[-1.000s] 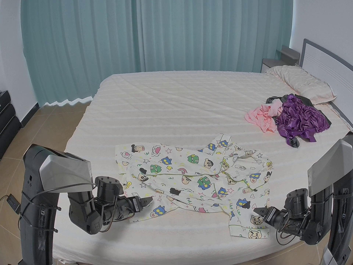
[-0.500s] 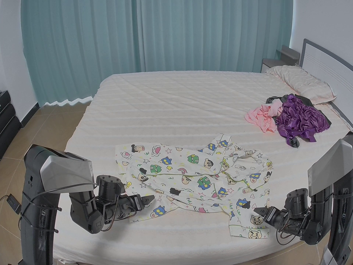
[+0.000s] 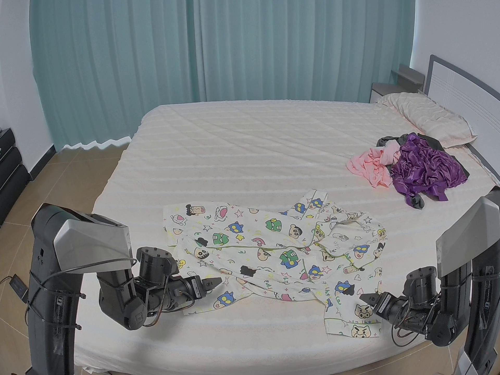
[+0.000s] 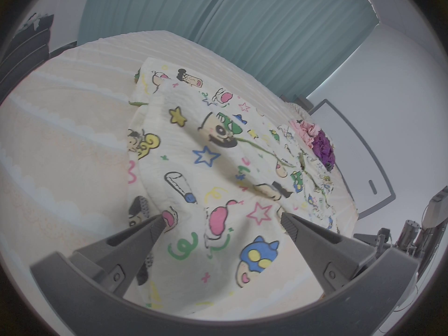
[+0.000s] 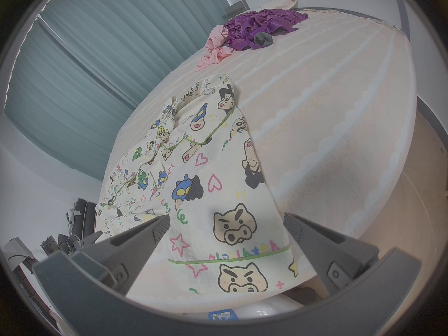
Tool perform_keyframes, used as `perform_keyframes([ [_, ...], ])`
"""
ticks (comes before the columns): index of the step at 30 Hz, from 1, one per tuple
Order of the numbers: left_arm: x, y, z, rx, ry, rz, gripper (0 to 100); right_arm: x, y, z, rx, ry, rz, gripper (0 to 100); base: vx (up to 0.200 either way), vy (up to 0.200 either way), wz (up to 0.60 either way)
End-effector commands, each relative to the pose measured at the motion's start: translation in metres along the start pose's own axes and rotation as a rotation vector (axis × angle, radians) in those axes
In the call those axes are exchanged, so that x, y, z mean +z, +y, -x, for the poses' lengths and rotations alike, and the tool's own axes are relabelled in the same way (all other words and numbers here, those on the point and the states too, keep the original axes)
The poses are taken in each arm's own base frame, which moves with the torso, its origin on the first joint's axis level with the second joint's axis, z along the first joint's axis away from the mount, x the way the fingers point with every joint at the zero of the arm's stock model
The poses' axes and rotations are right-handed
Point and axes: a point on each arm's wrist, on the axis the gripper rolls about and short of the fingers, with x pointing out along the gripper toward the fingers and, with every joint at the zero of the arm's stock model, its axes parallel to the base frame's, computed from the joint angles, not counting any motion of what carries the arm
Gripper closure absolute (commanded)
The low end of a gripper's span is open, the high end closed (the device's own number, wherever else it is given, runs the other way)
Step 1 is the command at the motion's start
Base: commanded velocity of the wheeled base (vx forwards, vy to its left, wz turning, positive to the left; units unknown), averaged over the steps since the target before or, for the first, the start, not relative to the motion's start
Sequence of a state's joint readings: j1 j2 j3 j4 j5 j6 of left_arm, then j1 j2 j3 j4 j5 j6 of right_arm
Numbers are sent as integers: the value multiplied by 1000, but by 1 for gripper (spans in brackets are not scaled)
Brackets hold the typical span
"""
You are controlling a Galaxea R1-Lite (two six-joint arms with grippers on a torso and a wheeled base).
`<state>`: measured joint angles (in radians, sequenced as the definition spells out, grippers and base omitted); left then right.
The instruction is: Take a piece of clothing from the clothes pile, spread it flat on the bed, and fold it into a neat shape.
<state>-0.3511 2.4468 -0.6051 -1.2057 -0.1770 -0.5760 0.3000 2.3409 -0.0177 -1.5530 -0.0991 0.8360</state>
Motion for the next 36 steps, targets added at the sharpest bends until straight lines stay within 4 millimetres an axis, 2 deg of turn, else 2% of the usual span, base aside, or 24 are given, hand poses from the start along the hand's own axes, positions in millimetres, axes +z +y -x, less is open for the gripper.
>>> perform_keyframes([
  [1,0,0,0,9,6,-18,0,-1,-1,3,-2,0,-1,0,0,0,0],
  [7,3,0,-3,42,-11,-28,0,0,-1,3,-2,-2,-2,0,0,0,0],
  [8,3,0,-4,51,-10,-27,100,0,-1,3,-2,-2,0,0,0,0,0],
  [22,6,7,3,119,-15,-7,100,-2,-3,2,-19,0,9,0,0,0,0],
  [31,9,0,26,112,-27,-5,100,-8,-8,-3,-74,3,48,0,0,0,0],
  [36,10,-3,29,93,-56,-12,100,-22,-8,-7,-89,50,143,0,0,0,0],
])
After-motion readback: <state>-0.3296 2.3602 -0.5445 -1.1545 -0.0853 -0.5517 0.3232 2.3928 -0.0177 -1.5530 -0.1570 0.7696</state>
